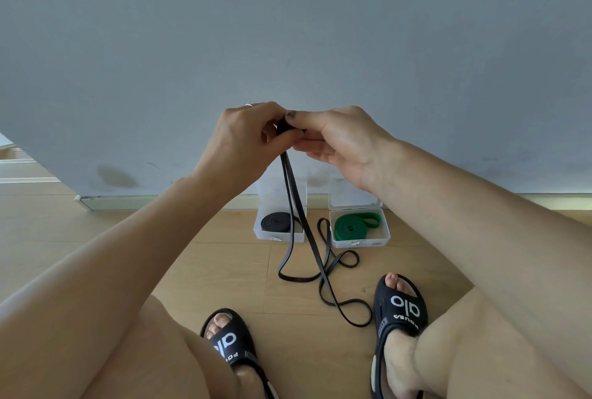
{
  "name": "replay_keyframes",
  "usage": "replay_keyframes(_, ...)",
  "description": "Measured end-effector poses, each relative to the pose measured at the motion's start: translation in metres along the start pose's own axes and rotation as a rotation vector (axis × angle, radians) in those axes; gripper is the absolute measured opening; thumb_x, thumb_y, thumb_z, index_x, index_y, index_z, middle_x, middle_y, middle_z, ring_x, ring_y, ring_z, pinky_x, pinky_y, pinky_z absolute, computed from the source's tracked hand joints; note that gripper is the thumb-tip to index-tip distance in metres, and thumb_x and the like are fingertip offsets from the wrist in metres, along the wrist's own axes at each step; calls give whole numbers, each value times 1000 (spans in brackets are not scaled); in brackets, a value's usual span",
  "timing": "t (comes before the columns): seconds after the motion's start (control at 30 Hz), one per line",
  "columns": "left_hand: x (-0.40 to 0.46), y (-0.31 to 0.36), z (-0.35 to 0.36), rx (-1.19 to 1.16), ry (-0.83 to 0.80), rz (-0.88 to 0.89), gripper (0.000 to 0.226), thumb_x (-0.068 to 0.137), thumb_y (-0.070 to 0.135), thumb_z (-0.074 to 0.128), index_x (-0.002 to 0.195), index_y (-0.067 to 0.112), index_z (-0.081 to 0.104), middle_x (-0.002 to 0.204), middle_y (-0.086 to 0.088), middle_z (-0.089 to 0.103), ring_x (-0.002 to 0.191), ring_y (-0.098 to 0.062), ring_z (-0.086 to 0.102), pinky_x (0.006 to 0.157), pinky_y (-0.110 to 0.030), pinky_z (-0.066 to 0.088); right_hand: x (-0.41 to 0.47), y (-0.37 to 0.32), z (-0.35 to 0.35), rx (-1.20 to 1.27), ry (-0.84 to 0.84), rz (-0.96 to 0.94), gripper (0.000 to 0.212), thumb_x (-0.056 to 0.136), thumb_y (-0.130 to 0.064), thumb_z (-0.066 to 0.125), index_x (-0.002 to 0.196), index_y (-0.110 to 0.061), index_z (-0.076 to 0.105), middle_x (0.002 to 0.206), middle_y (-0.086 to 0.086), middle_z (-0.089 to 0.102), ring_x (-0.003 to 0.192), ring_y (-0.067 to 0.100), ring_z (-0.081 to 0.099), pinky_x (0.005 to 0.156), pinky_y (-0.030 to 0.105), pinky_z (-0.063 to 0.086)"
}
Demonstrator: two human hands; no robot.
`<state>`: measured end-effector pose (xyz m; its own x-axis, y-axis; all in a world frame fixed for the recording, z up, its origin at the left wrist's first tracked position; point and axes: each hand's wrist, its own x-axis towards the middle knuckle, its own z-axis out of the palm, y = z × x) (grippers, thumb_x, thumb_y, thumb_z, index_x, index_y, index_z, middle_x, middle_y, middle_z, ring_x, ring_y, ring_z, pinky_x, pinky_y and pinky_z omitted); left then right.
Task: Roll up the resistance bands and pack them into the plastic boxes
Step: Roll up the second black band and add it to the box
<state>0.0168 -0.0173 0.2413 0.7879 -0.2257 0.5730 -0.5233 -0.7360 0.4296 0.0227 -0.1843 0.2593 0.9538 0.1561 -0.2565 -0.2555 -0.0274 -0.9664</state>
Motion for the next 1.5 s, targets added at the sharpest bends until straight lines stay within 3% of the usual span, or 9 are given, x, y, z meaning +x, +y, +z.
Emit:
replay_keyframes(0.27, 0, -6, -2, 96, -57, 119, 12, 93, 16, 67, 90, 5, 71, 71, -5, 63, 62, -21, 54, 59, -32, 44, -4, 1, 10, -185, 47, -52, 34, 81, -26, 84, 104, -10, 63, 118, 13, 71, 105, 23, 70, 96, 47, 59)
replay_keyframes(0.37, -1, -5, -2, 111, -63, 148, 6, 88, 11, 69, 86, 6, 70, 70, -3, 60, 60, -21, 52, 57, -38, 46, -4, 4, 14, -218, 114, -89, 33, 76, -25, 87, 90, -15, 59, 103, 11, 72, 104, 29, 71, 97, 53, 57)
replay_keyframes(0.5, -1, -1, -2, 61, -6, 54, 8, 82, 13, 78, 87, 10, 73, 72, 1, 65, 65, -13, 55, 66, -28, 49, -2, -1, 9, -161, 90, -101, 23, 78, -19, 86, 83, -12, 65, 84, 7, 74, 93, 26, 76, 99, 45, 57)
replay_keyframes(0.7, -2, -1, -5, -99, -23, -142, 8, 87, 20, 77, 90, 13, 74, 77, -1, 70, 73, -13, 62, 72, -26, 50, -1, -2, -1, -25, -48, -19, 28, 95, -29, 73, 103, -2, 75, 100, 16, 79, 94, 25, 78, 98, 39, 59)
replay_keyframes(0.8, -4, -2, -4, -19, -63, -74, 13, 88, 19, 76, 82, 9, 69, 68, 5, 62, 66, -3, 54, 63, -13, 40, -1, 0, 0, -80, -80, -1, 26, 95, -30, 72, 103, -5, 73, 104, 12, 79, 97, 23, 77, 99, 42, 58)
replay_keyframes(0.97, -1, -6, -3, 77, -52, 38, 16, 93, 21, 71, 84, 8, 70, 67, 0, 61, 62, -14, 51, 60, -20, 40, -2, 5, 6, -203, 37, -61, 38, 81, -29, 85, 106, -7, 66, 109, 12, 74, 93, 19, 71, 93, 43, 61)
replay_keyframes(1.17, -1, 3, -4, 19, 29, -62, 5, 87, 18, 76, 87, 13, 75, 69, 19, 60, 69, -8, 59, 64, -6, 38, 0, 2, 7, -32, 51, -54, 26, 86, -21, 79, 101, 0, 76, 98, 15, 79, 80, 18, 73, 92, 37, 62)
replay_keyframes(1.33, -1, 2, -3, -36, -2, -124, 3, 90, 18, 73, 87, 15, 73, 71, 16, 60, 66, -9, 57, 61, -10, 39, 2, 1, 6, 111, -34, -4, 24, 95, -24, 70, 109, -6, 77, 104, 16, 79, 93, 26, 77, 96, 38, 60)
replay_keyframes(1.5, -3, -5, 0, 98, -66, 30, 13, 95, 15, 66, 85, 7, 68, 70, 3, 55, 62, -15, 48, 60, -26, 39, 2, 1, 5, -126, -31, 8, 28, 89, -31, 73, 105, -9, 69, 99, 10, 76, 96, 22, 75, 97, 44, 59)
